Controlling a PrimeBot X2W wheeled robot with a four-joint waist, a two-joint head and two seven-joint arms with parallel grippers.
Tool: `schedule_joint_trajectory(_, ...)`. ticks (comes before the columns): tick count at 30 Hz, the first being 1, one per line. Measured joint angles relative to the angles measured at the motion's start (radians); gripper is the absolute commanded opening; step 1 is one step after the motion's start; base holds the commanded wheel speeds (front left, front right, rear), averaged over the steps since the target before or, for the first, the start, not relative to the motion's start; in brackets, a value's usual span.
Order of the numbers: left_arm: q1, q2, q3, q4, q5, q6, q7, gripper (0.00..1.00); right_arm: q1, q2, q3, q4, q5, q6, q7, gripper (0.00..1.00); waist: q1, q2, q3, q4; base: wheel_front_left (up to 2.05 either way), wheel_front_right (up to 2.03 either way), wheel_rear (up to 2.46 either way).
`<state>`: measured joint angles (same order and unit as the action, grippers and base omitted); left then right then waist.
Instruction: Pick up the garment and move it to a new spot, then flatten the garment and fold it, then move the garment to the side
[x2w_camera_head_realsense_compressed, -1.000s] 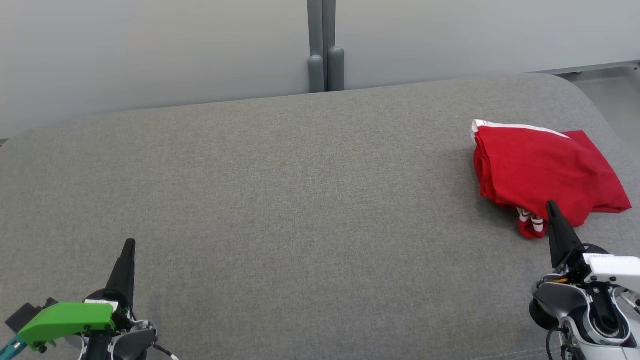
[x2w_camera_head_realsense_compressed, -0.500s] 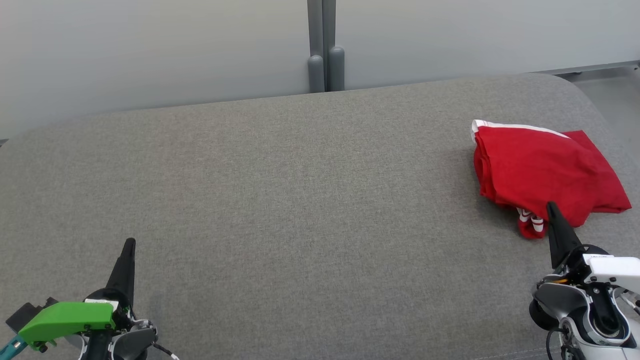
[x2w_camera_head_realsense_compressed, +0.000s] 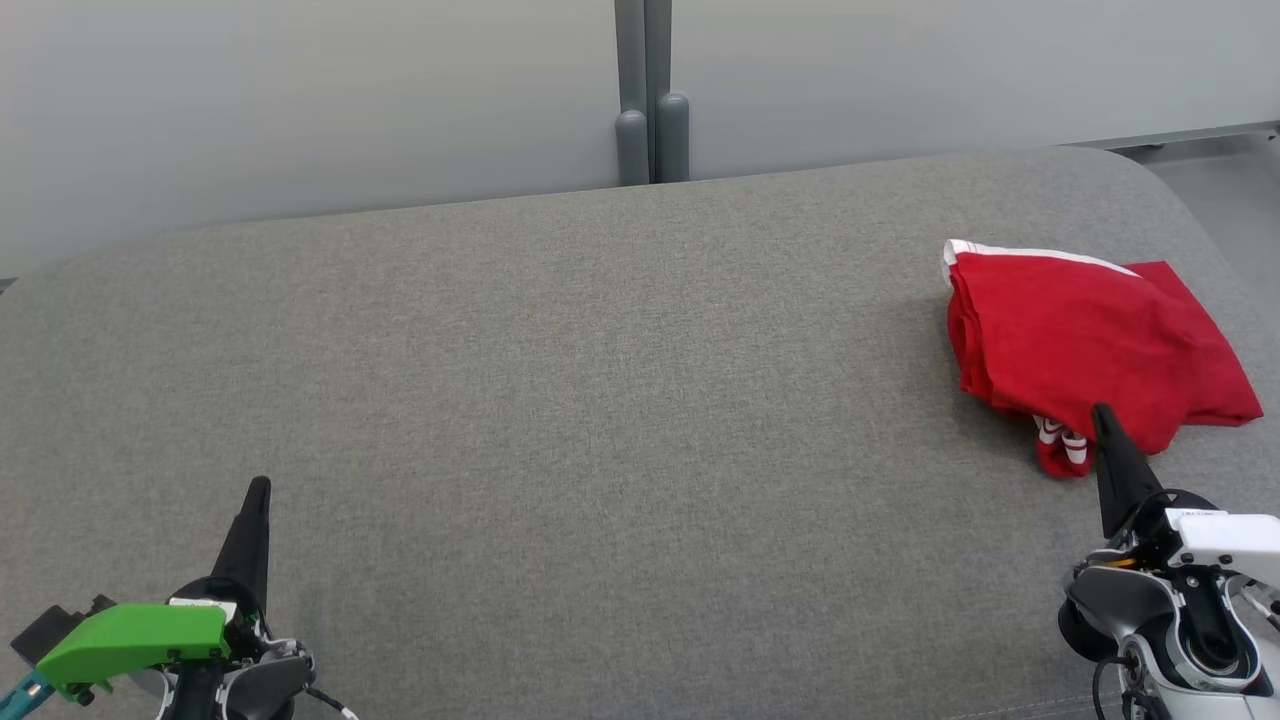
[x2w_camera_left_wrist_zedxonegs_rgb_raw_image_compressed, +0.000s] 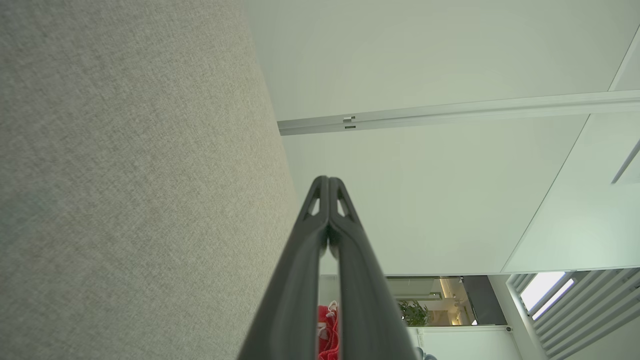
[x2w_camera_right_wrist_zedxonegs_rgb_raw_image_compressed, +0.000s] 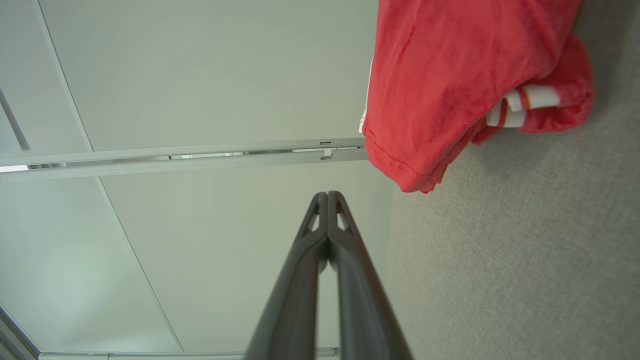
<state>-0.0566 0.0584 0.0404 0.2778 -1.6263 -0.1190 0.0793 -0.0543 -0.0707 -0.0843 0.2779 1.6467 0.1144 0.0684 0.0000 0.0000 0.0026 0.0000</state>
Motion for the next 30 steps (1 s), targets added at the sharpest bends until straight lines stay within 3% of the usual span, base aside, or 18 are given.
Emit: schedule_joint_trajectory(30,0.0,-0.001,0.002,0.002,0.0,-0.001,0.0,0.0,0.0,0.001,-0.002,0.003,0.0,0.002,0.003,0.0,0.0,0.0,0.0,0.0,0.0,0.0,0.0)
